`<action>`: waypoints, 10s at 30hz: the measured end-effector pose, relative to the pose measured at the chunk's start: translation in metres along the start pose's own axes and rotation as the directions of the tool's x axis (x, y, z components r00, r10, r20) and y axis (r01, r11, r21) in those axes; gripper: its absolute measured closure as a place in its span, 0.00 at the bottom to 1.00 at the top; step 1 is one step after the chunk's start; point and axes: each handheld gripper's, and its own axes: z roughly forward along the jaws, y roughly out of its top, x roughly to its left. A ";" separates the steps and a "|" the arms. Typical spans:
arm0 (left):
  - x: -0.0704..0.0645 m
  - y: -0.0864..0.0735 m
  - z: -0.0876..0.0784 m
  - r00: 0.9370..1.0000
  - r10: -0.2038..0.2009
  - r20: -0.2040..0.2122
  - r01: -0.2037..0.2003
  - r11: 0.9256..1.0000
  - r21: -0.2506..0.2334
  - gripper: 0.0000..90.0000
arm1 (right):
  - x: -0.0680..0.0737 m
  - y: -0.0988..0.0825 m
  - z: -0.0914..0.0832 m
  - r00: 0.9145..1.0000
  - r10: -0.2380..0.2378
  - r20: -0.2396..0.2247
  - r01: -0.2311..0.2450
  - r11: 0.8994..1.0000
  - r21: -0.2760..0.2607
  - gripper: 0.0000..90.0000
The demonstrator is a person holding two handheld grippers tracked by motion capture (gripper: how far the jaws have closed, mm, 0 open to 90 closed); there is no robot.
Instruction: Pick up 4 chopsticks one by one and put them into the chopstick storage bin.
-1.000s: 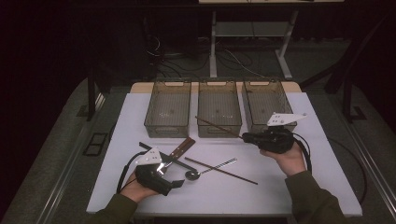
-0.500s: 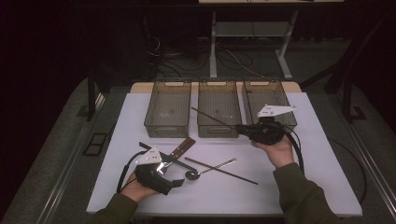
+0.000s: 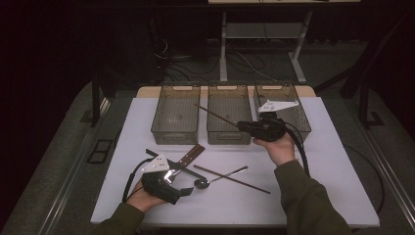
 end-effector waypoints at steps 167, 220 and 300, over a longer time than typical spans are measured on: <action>0.002 -0.001 0.000 1.000 0.014 -0.004 -0.014 1.000 0.022 0.00 | 0.013 -0.073 -0.026 0.984 -0.089 -0.152 0.100 0.993 0.063 0.35; 0.001 0.000 0.001 1.000 0.019 0.003 -0.019 1.000 0.025 0.00 | 0.032 -0.121 0.005 0.962 -0.166 -0.218 0.228 0.926 0.302 0.89; 0.000 0.000 0.002 1.000 0.013 0.004 -0.013 1.000 0.017 0.00 | 0.027 -0.068 -0.023 0.979 -0.124 -0.163 0.143 0.984 0.108 0.95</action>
